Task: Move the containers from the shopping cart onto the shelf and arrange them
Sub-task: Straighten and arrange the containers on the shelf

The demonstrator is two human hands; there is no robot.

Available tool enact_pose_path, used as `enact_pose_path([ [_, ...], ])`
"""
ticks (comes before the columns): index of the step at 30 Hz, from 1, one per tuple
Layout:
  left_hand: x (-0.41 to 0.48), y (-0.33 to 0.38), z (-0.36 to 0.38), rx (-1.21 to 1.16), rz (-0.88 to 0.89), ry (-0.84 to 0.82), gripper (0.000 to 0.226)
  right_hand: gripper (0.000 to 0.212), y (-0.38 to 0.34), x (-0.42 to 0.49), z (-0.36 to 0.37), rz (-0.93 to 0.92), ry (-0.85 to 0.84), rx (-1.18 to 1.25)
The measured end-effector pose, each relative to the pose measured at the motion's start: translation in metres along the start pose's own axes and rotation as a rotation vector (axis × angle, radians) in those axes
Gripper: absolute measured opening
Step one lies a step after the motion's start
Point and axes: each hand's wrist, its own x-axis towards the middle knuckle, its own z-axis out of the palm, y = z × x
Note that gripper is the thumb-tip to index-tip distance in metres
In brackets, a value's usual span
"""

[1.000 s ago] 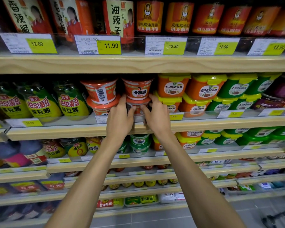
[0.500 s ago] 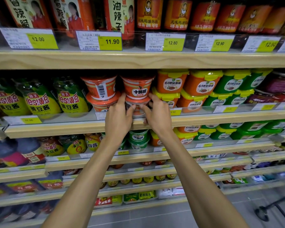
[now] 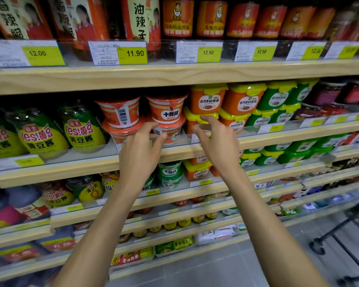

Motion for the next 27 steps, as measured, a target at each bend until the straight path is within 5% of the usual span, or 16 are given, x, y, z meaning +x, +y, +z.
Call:
enact_pose_path([
  [9, 0.015, 0.051, 0.034, -0.025, 0.078, -0.062, 0.038, 0.055, 0.050, 0.022, -0.031, 0.089, 0.015, -0.004],
  [19, 0.039, 0.075, 0.087, 0.112, 0.000, 0.177, 0.051, 0.043, 0.061, 0.050, -0.025, -0.119, -0.034, 0.160],
  [27, 0.047, 0.085, 0.098, 0.213, -0.049, 0.223, 0.036, 0.038, 0.060, 0.059, -0.026, -0.115, -0.090, 0.143],
])
